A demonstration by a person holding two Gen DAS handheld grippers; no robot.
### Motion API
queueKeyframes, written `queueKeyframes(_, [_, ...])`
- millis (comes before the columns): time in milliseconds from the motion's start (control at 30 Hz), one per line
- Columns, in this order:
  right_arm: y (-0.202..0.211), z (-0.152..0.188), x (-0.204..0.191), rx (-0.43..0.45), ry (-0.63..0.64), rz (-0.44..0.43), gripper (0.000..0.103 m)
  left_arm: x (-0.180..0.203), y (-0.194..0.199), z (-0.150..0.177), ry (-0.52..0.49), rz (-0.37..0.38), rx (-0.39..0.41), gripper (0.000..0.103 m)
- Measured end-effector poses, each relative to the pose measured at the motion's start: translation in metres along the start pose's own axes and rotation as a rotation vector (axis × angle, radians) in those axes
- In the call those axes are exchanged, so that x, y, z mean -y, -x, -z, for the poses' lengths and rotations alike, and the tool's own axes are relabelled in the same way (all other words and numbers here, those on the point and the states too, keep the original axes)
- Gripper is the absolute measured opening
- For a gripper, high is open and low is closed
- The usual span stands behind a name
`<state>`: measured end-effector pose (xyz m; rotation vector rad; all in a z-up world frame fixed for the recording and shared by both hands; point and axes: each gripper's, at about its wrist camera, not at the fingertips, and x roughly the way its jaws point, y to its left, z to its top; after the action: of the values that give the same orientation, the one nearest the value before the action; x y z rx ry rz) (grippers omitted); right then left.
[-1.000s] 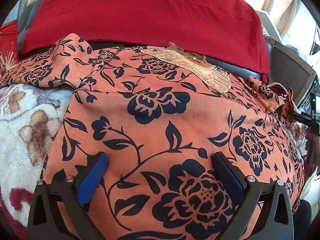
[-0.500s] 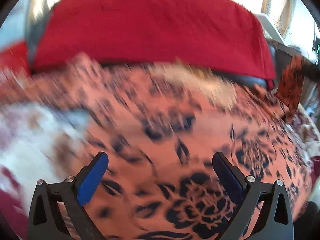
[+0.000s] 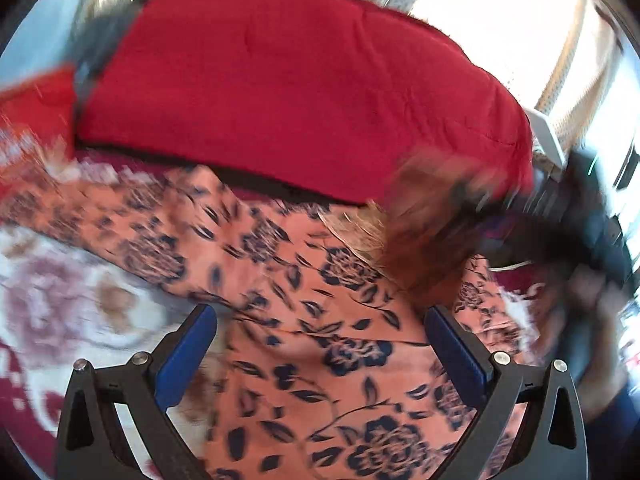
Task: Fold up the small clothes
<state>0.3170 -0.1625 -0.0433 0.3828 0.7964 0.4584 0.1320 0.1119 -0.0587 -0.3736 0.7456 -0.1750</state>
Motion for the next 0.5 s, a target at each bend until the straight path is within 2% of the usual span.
queueKeyframes(33, [-0.008, 0.010, 0.016, -0.018, -0.018, 0.028, 0.047, 0.000, -0.009, -0.003, 0.012, 0.017, -0.028, 0.103])
queueKeyframes(67, [-0.008, 0.019, 0.026, -0.015, -0.026, 0.046, 0.077, 0.001, -0.021, -0.005, 0.019, 0.045, -0.066, 0.103])
queueKeyframes(100, [-0.005, 0.028, 0.038, -0.003, -0.031, 0.054, 0.085, 0.004, -0.033, -0.006, 0.020, 0.048, -0.095, 0.103])
queueKeyframes(233, [0.041, 0.052, 0.070, 0.044, -0.033, 0.033, 0.087, 0.011, -0.081, -0.009, 0.023, 0.061, -0.187, 0.103])
queueKeyframes(333, [0.070, 0.081, 0.090, 0.082, -0.012, 0.053, 0.087, 0.011, -0.110, -0.013, 0.115, 0.055, -0.258, 0.103])
queueKeyframes(400, [0.093, 0.099, 0.102, 0.101, -0.016, 0.059, 0.087, 0.019, -0.116, -0.015, 0.163, 0.061, -0.276, 0.103])
queueKeyframes(467, [0.107, 0.111, 0.115, 0.123, -0.025, 0.060, 0.087, 0.043, -0.114, -0.019, 0.135, 0.054, -0.271, 0.103])
queueKeyframes(500, [0.110, 0.116, 0.120, 0.131, -0.029, 0.062, 0.087, 0.062, -0.113, -0.021, 0.070, 0.033, -0.266, 0.103])
